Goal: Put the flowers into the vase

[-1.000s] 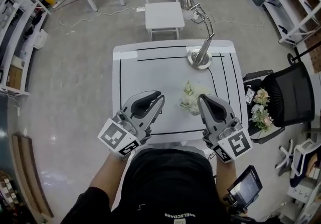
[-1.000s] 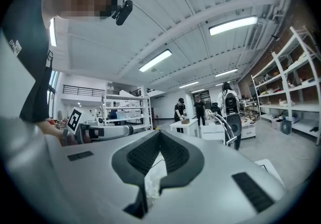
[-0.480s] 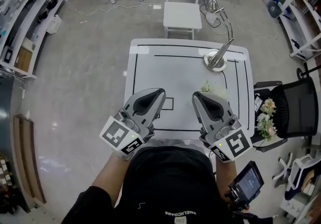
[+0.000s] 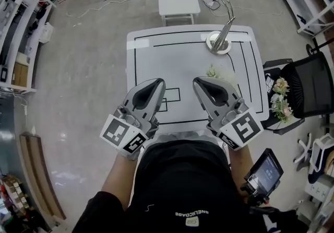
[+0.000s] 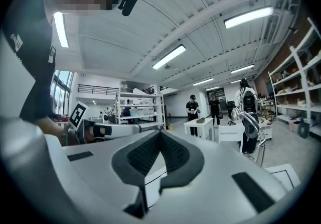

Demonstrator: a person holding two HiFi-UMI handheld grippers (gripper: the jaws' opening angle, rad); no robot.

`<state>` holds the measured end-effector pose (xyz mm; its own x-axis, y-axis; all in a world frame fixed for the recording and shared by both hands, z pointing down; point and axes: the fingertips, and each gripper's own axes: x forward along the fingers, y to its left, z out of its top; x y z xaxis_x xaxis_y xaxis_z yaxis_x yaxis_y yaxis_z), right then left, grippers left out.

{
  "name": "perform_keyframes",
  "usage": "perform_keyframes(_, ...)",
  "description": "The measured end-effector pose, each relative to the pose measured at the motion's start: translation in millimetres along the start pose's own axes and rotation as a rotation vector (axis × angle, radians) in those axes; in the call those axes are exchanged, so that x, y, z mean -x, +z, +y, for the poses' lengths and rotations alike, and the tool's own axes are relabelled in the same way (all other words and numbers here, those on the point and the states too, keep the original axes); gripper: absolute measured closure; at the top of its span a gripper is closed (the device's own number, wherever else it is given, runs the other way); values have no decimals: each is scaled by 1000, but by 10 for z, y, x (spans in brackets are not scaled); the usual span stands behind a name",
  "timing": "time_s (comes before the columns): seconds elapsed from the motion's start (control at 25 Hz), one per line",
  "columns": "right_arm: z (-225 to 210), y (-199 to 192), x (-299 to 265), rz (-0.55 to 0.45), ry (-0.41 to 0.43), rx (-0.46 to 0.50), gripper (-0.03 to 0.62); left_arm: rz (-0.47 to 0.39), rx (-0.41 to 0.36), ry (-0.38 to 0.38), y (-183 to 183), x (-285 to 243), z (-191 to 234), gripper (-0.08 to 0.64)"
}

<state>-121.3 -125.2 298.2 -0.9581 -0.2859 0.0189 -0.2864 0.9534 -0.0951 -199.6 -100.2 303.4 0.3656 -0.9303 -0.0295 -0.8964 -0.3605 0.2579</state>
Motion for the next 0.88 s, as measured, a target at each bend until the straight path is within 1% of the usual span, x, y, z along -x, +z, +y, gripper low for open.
perform_keyframes(0.16, -72, 2, 34, -21, -9, -2, 592, 10, 10, -13, -56, -67, -17, 555)
perform_keyframes(0.28, -85, -19, 54, -24, -13, 15, 592, 16, 16, -26, -89, -94, -36, 555)
perform_keyframes(0.68, -125, -69, 150, -19, -37, -7, 592, 15, 9, -79, -132, -156, -171, 555)
perform_keyframes(0.76, -127, -69, 171, -27, -40, -3, 592, 24, 9, -73, -151, -160, -171, 555)
perform_keyframes(0.88, -130, -64, 208, -31, -49, -3, 592, 36, 34, -56, -190, -170, -138, 555)
